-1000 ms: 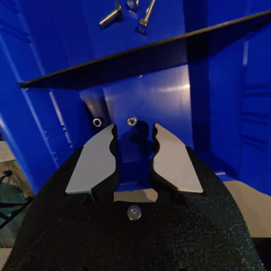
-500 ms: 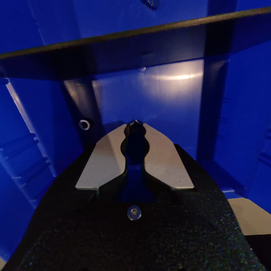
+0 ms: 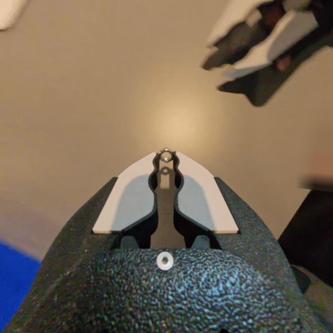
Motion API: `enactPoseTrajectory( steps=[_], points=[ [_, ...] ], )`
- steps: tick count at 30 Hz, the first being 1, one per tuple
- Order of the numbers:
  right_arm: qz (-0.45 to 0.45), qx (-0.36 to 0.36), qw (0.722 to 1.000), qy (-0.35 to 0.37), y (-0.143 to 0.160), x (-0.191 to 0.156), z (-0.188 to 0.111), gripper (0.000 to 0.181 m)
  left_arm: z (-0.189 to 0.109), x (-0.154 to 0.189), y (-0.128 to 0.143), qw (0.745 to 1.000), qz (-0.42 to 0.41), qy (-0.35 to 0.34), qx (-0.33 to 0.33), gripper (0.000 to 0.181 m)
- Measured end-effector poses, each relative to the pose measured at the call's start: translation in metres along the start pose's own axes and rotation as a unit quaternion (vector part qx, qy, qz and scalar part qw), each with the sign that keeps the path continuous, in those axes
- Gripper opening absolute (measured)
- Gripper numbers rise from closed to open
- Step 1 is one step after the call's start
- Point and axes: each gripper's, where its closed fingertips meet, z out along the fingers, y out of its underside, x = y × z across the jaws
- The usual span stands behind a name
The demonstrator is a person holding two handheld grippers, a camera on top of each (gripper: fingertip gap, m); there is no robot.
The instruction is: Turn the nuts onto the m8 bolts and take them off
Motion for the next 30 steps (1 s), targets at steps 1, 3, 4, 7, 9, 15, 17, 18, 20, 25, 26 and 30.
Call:
enactPoseTrajectory(
  steps=[1,3,4,7,9,15,17,18,20,25,26,30],
  points=[
    [0.003,0.005,1.0,0.004,-0.001,0.001,-0.001,0.039,0.023,0.018,-0.002,0.999,0.02,0.025,-0.019,0.014],
    [0.011,0.015,1.0,0.009,-0.002,0.004,-0.003,0.038,0.054,0.039,-0.003,0.997,0.04,0.053,-0.044,0.014],
    [0.014,0.019,1.0,0.009,-0.003,0.004,-0.004,0.038,0.064,0.046,-0.001,0.995,0.049,0.061,-0.058,0.014],
    [0.022,0.025,0.999,0.003,-0.004,0.005,-0.006,0.037,0.083,0.052,0.011,0.991,0.067,0.058,-0.101,0.014],
    [0.026,0.027,0.999,0.0,-0.004,0.005,-0.006,0.037,0.086,0.055,0.011,0.991,0.071,0.064,-0.093,0.014],
    [0.03,0.028,0.999,-0.001,-0.004,0.005,-0.006,0.037,0.072,0.049,0.006,0.995,0.063,0.056,-0.052,0.038],
    [0.033,0.031,0.999,-0.002,-0.004,0.005,-0.007,0.037,0.045,0.038,-0.007,0.998,0.043,0.052,0.004,0.042],
    [0.036,0.032,0.999,-0.003,-0.004,0.006,-0.007,0.037,0.026,0.027,-0.013,0.998,0.03,0.042,0.035,0.043],
    [0.038,0.033,0.999,-0.004,-0.004,0.006,-0.008,0.038,-0.02,-0.005,-0.02,0.995,-0.003,0.006,0.095,0.043],
    [0.032,0.024,0.999,-0.009,-0.002,0.001,-0.009,0.038,-0.141,-0.124,0.025,0.969,-0.115,-0.151,0.159,0.041],
    [0.03,0.022,0.999,-0.011,-0.001,0.0,-0.009,0.038,-0.16,-0.149,0.046,0.962,-0.139,-0.184,0.149,0.041],
    [0.032,0.013,0.999,-0.027,0.001,-0.003,-0.007,0.038,-0.201,-0.225,0.128,0.936,-0.226,-0.255,0.09,0.04]
  ],
)
